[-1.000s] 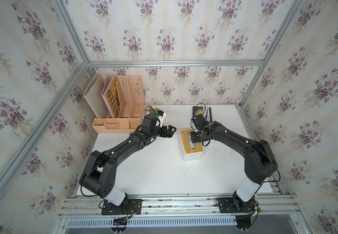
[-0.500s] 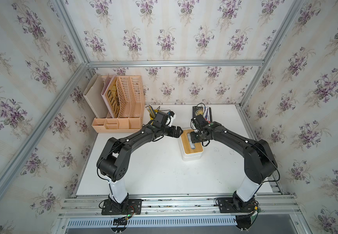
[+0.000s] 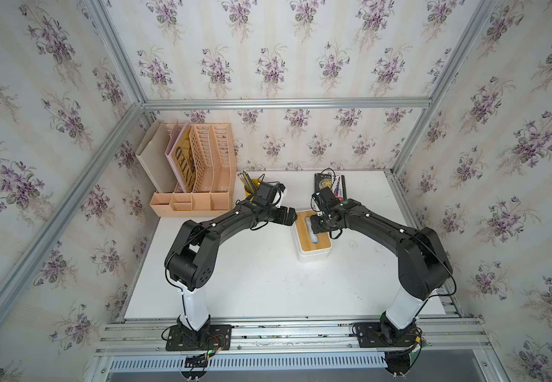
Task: Put the tissue paper into the tissue box
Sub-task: Adjust the box lid on the tissue box.
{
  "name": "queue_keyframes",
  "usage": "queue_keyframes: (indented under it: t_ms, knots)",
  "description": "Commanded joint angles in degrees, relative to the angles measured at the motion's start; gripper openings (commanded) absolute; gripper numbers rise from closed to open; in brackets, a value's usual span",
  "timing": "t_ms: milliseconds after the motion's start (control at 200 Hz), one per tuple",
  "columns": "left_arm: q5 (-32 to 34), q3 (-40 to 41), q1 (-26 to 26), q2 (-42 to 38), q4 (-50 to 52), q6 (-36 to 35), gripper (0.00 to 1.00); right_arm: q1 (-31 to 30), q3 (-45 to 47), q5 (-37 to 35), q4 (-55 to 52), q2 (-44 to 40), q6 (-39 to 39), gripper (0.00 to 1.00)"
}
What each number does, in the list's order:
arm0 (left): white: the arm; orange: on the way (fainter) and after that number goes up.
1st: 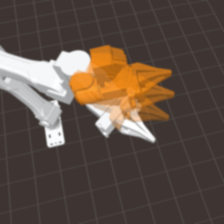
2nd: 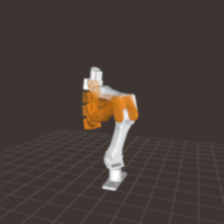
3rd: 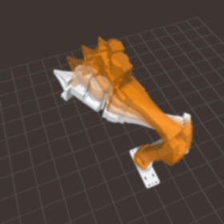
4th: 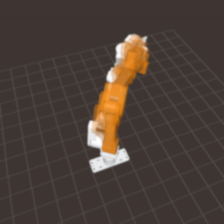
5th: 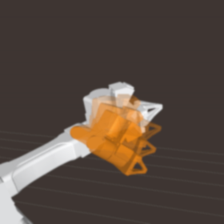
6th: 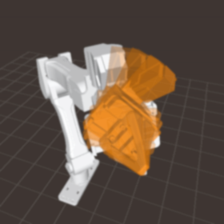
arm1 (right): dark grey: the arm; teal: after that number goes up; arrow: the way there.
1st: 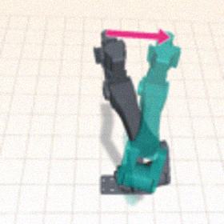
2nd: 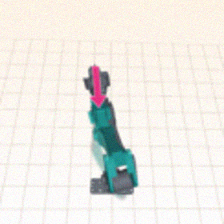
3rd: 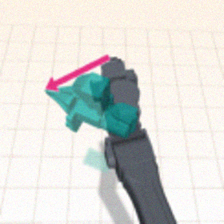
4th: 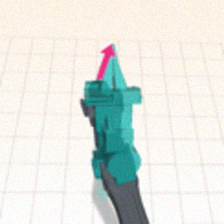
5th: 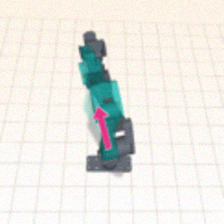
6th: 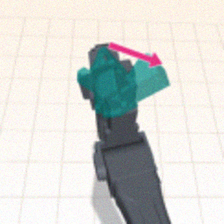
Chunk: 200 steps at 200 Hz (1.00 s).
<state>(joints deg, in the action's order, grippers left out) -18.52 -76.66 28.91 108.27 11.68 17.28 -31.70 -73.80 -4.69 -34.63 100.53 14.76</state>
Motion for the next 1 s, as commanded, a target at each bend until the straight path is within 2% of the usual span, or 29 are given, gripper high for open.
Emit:
queue_keyframes:
  t_ms: [0,345,994]
  knots:
    - [3.2,-0.3,-0.1,-0.4,-0.5,-1.3,0.97,0.1,-1.0,0.7,-1.8,-0.3,-0.4,0.29]
    - [4.7,-1.5,-0.2,0.1,-0.3,-2.0,0.97,0.1,-2.2,0.5,-3.1,-0.2,-0.9,0.28]
    - [3.7,-2.5,-0.1,2.0,1.5,-1.6,0.97,0.1,-1.4,0.6,-2.6,-0.1,-1.0,0.27]
